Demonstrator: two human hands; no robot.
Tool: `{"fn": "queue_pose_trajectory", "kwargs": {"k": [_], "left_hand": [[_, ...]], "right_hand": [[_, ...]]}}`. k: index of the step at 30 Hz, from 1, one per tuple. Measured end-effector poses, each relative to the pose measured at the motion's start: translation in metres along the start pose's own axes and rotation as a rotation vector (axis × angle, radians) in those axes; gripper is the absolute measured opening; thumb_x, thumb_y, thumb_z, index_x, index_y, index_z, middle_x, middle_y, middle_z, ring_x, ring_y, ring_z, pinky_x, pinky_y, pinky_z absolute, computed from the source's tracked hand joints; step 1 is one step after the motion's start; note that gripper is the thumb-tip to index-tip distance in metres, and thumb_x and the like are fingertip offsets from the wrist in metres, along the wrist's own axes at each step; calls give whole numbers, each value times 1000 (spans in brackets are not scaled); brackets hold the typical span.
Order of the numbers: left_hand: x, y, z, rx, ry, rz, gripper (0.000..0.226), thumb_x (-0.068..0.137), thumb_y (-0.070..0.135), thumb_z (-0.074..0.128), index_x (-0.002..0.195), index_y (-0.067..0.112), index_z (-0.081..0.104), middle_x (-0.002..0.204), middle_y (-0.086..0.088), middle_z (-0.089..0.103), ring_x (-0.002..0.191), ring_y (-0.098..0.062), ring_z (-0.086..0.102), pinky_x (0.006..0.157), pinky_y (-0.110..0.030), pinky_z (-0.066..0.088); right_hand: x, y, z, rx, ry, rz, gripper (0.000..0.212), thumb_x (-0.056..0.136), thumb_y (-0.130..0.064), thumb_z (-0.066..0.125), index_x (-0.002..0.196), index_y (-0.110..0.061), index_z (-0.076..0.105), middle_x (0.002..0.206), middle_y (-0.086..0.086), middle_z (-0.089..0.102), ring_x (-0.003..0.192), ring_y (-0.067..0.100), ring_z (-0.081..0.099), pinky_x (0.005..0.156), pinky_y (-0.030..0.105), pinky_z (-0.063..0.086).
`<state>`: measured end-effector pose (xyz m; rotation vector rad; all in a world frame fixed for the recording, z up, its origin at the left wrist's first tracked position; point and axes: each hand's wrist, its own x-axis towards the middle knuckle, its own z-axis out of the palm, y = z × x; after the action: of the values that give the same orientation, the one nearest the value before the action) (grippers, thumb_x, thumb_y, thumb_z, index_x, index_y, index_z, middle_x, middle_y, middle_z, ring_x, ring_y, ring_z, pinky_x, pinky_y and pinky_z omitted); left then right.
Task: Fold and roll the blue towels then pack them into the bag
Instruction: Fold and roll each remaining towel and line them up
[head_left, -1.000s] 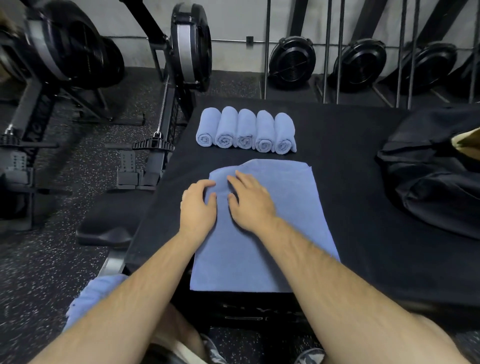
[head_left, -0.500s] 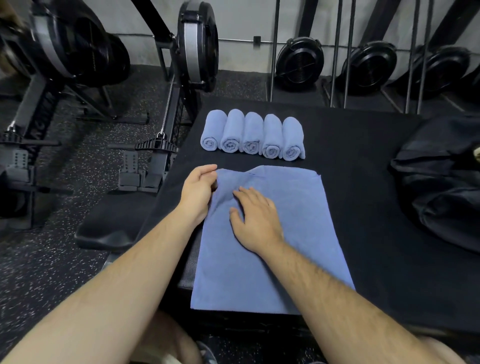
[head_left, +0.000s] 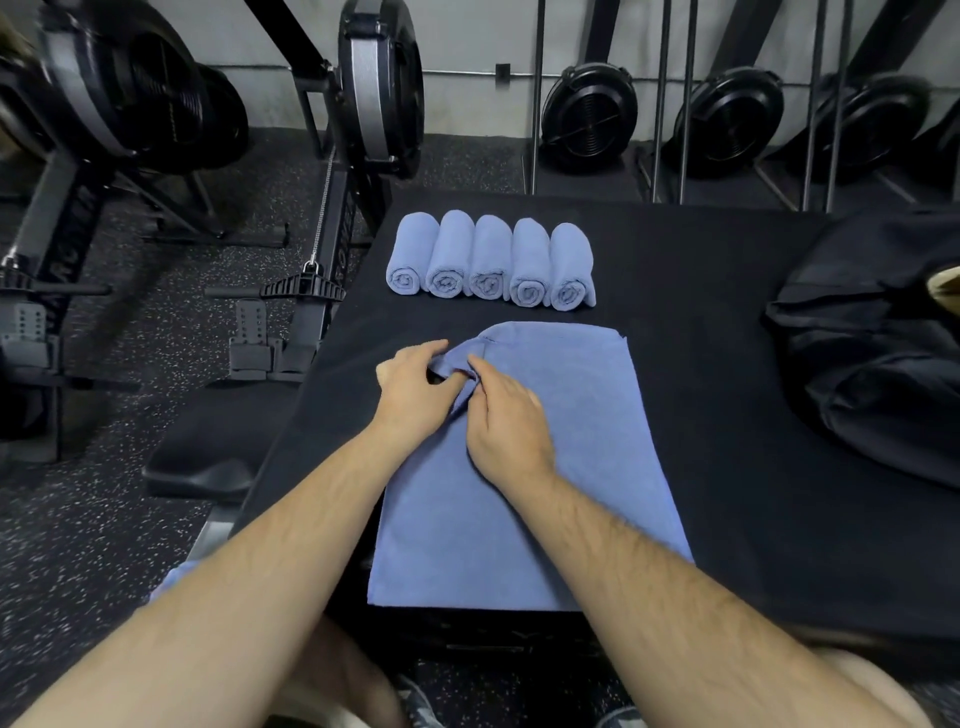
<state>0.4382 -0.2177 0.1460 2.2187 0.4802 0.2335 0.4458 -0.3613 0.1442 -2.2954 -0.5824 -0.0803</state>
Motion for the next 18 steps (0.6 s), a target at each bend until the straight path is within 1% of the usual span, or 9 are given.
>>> {"fn": "queue_pose_trajectory", "kwargs": {"k": [1,3,5,6,8,11,13,15,18], "left_hand": [[0,0,0,2,-19,39,36,87,39,58,120,28,67,119,5,67,124,-22,53,102,-25,34],[-2,4,-2,-72,-22,25,23,87,27,58,106,24,71,99,10,72,104,-15,63,91,-26,47],[-1,6,-4,-124,27,-26,16,89,15,60,100,22,70,96,9,71,99,-14,65,83,-25,50],[0,6,-4,-115,53,-46,17,90,13,61,101,22,68,97,8,69,101,-16,64,83,-26,51],[3,6,-4,-24,66,-81,18,90,15,60,106,20,66,99,4,64,105,-23,59,84,-32,50],[7,9,-2,74,40,-128,6,91,18,57,87,17,62,95,-1,62,103,-27,57,73,-30,43],[7,11,-3,14,46,-142,10,93,16,56,84,17,59,89,1,63,93,-22,58,65,-26,39],[5,15,-6,-110,110,-125,8,96,19,59,89,15,59,84,5,61,78,-11,56,60,-18,38],[0,21,-14,-287,252,-58,7,97,21,63,92,16,61,83,7,62,70,0,55,61,-8,40]], "right_hand": [[0,-1,-1,12,10,7,42,104,-19,41,145,-14,53,137,4,64,128,20,55,113,37,35],[-1,-3,0,25,23,23,36,106,-30,42,135,-15,59,127,2,68,120,20,58,107,36,38],[-1,-3,0,33,35,41,34,103,-40,47,126,-19,60,113,-2,70,108,21,61,99,36,43],[-1,-3,0,35,36,49,34,102,-42,49,126,-20,59,111,-4,70,106,21,61,98,36,44],[-2,-2,0,34,33,60,33,100,-39,52,128,-21,58,114,-4,69,107,20,60,98,34,44],[-1,0,0,34,31,63,31,99,-29,53,127,-20,60,118,-5,69,109,18,59,98,31,42],[0,2,3,48,63,52,21,99,-26,53,116,-20,63,111,-6,69,103,18,61,95,34,46],[0,4,6,74,111,49,11,99,-28,55,102,-20,61,106,-7,60,98,17,58,88,39,48],[-1,5,6,162,212,50,9,100,-26,56,96,-18,58,102,-6,51,98,18,53,84,38,48]]}}
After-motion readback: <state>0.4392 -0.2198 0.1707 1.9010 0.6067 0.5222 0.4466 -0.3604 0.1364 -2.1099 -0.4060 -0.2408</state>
